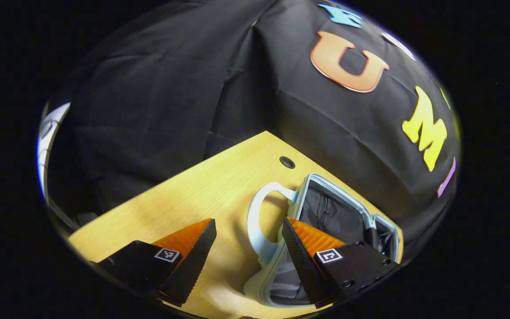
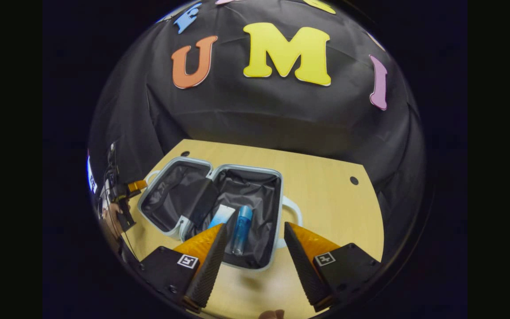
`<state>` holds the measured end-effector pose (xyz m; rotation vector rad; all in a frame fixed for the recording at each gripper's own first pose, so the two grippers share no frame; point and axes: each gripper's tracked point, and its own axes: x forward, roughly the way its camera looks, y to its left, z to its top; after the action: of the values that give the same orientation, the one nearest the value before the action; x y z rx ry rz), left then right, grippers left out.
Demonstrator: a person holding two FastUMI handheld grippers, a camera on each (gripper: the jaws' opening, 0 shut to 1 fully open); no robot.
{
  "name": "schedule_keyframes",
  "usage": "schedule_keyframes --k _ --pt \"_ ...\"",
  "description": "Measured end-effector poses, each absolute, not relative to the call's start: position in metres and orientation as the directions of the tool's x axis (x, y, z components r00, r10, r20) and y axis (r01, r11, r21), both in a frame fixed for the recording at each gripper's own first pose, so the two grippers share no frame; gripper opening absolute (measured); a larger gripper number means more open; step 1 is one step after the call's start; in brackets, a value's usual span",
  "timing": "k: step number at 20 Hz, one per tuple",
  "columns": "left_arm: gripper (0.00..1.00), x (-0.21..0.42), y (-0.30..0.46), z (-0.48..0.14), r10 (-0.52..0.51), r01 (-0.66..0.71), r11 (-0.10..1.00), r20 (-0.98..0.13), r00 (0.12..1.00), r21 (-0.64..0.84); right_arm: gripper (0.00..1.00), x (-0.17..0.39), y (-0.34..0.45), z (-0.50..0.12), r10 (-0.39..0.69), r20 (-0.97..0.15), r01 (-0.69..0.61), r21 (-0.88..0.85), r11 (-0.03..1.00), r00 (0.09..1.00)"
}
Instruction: First open the suitcase, pack the skin care products into it, and then close the suitcase.
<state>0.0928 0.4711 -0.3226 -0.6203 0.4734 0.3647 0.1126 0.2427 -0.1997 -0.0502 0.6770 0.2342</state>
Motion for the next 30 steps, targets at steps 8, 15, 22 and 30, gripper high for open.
schedule_keyframes --k 8,15,22,30 --pt "0.53 0.118 0.465 -0.35 0.074 -0.45 0.567 -0.502 0.862 -0.689 0.76 0.102 0.222 -0.202 0.164 -0.647 -0.175 0.047 0.983 0.745" --pt "0.12 0.121 0.46 -0.339 0.036 -0.405 0.534 -0.459 0.887 -0.742 0.75 0.092 0.205 -0.188 0.148 -0.63 -0.121 0.086 0.989 0.762" --pt "0.03 0.124 0.456 -0.267 0.087 -0.36 0.655 -0.407 0.909 -0.664 0.75 0.09 0.171 -0.163 0.131 -0.573 -0.073 0.122 0.99 0.809" --pt "0.03 0.121 0.403 -0.161 0.194 -0.324 0.844 -0.321 0.927 -0.427 0.75 0.083 0.111 -0.133 0.111 -0.485 -0.058 0.122 0.991 0.868"
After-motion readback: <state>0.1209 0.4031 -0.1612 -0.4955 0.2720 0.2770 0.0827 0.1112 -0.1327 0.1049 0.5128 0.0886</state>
